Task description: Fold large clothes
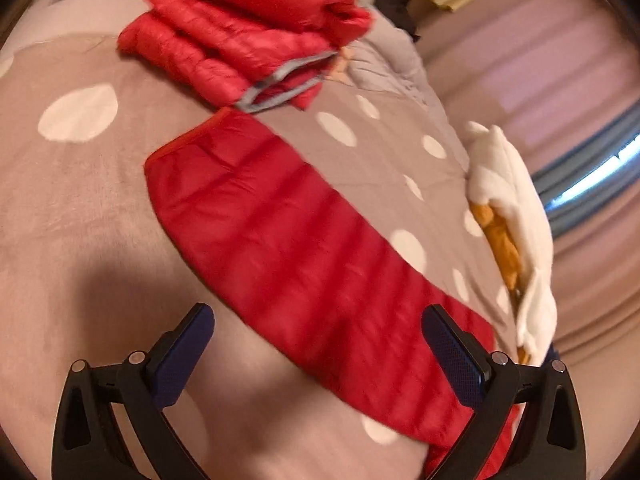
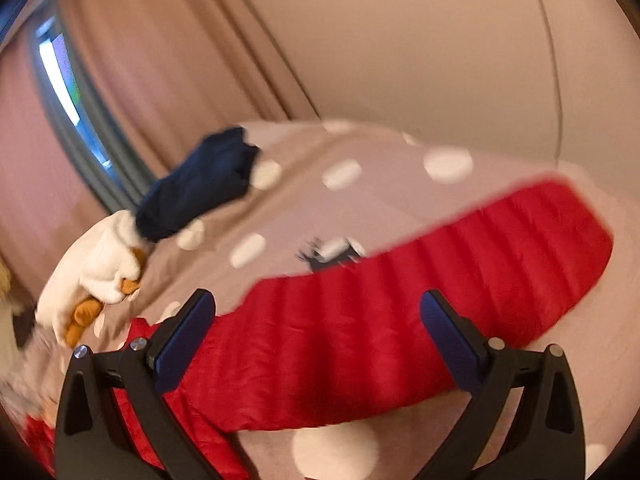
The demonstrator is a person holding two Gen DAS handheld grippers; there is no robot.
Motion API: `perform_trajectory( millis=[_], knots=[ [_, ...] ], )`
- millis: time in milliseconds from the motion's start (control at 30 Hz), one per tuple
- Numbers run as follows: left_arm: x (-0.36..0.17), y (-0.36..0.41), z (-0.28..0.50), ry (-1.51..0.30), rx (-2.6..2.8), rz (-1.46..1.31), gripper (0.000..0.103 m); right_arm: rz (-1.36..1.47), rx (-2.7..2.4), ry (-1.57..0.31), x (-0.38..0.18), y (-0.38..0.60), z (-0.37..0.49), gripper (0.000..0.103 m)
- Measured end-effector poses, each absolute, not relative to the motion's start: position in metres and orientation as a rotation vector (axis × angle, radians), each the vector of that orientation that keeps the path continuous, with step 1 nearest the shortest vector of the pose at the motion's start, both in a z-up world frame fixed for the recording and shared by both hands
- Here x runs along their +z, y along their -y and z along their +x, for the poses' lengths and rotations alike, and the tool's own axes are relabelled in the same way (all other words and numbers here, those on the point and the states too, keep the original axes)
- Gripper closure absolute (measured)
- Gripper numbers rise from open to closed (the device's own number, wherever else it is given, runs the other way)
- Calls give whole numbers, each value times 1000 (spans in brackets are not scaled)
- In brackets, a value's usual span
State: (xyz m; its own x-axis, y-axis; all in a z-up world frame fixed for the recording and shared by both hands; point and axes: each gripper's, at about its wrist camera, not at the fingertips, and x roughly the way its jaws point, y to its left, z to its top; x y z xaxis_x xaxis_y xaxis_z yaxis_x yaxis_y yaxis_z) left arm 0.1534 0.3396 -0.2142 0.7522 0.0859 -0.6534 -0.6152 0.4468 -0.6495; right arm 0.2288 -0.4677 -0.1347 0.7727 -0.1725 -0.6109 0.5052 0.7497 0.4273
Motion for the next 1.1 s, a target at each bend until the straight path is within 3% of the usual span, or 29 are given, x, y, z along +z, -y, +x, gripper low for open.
perform_trajectory(
  millis=[233, 300, 367, 467, 700, 800, 1100],
  knots=[
    [-234, -360, 169, -557, 331, -1137, 6, 611, -482, -557, -127, 487, 207, 6],
    [-233, -358, 174, -558, 359, -1091, 26, 613, -477, -527, -124, 492, 200, 13],
    [-235, -356, 179, -576, 402, -1047, 35, 645, -486, -535, -130, 504, 199, 16],
    [-236, -355, 188, -603, 445, -960, 46, 759, -472, -599, -145, 519, 199, 30],
    [-228, -339, 191, -596, 565, -862, 80, 573, -490, -657, -148, 502, 201, 35],
    [-207, -321, 193, -567, 613, -717, 86, 529, -512, -654, -146, 506, 195, 33],
    [-137, -227, 202, -427, 446, -449, 87, 595, -550, -624, -146, 520, 183, 34]
  ],
)
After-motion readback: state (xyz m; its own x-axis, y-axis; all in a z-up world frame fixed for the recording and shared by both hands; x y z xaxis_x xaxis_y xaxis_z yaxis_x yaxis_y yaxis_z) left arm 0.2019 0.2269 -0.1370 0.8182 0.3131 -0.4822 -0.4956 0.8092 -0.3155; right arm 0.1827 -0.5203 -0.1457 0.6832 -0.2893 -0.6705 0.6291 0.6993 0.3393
